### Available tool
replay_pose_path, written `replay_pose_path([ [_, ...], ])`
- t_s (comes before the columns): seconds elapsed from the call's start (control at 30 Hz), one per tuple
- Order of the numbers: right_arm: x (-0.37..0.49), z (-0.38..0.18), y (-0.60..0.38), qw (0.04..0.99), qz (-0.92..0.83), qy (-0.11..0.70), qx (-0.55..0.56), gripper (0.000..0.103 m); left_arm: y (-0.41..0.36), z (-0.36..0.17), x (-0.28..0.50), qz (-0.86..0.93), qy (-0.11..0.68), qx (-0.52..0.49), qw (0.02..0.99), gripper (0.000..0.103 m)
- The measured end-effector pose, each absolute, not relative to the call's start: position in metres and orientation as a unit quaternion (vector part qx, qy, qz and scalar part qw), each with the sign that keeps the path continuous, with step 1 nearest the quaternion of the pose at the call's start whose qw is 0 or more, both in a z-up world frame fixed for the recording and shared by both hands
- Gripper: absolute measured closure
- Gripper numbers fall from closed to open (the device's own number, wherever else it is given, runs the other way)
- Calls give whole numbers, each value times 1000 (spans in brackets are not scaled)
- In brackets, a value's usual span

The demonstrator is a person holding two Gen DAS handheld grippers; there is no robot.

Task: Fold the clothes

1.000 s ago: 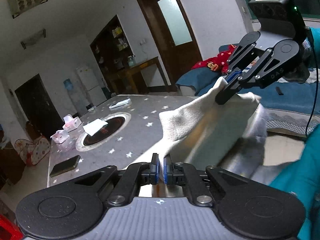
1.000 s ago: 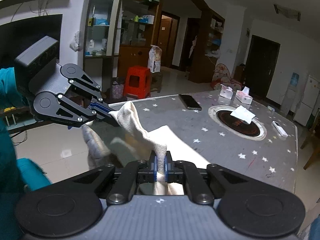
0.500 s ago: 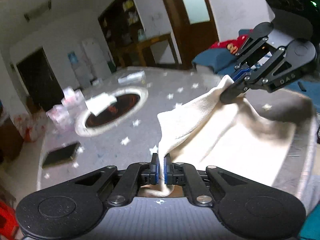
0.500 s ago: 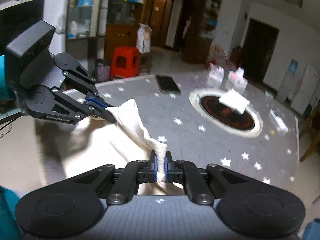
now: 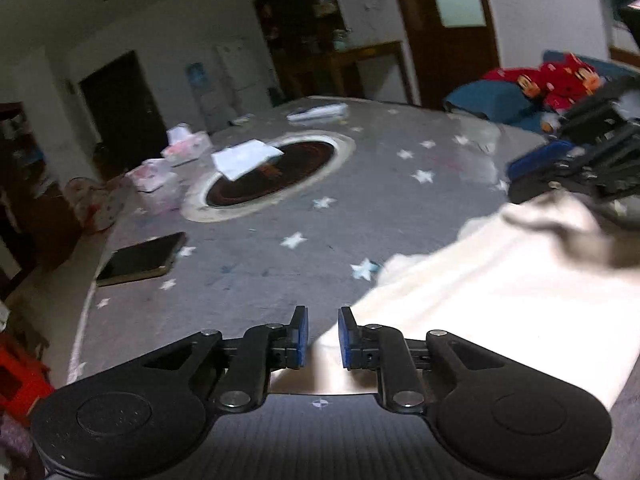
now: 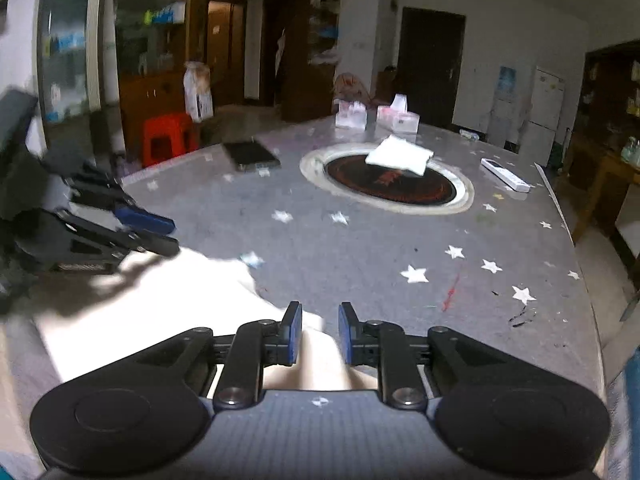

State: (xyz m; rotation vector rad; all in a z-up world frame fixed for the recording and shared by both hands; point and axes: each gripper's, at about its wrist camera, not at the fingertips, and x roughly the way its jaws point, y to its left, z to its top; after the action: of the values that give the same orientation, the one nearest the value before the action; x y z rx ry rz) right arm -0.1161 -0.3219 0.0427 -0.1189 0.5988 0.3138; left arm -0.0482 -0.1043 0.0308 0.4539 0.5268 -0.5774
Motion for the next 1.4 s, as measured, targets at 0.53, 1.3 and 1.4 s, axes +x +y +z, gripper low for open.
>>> replay_pose_path([
  [0.53,-124,27,-328,935,153,321,-13,85,-132,23,-75,-332,288,155,885,84],
  [1.3,-150,9,-373,946,83,308,49,98,-133,17,-85,-291,272,155,904,65],
  [1.4,-154,23,-364,959,75,273,-6,98,-133,17,-86,-286,271,156,906,62],
])
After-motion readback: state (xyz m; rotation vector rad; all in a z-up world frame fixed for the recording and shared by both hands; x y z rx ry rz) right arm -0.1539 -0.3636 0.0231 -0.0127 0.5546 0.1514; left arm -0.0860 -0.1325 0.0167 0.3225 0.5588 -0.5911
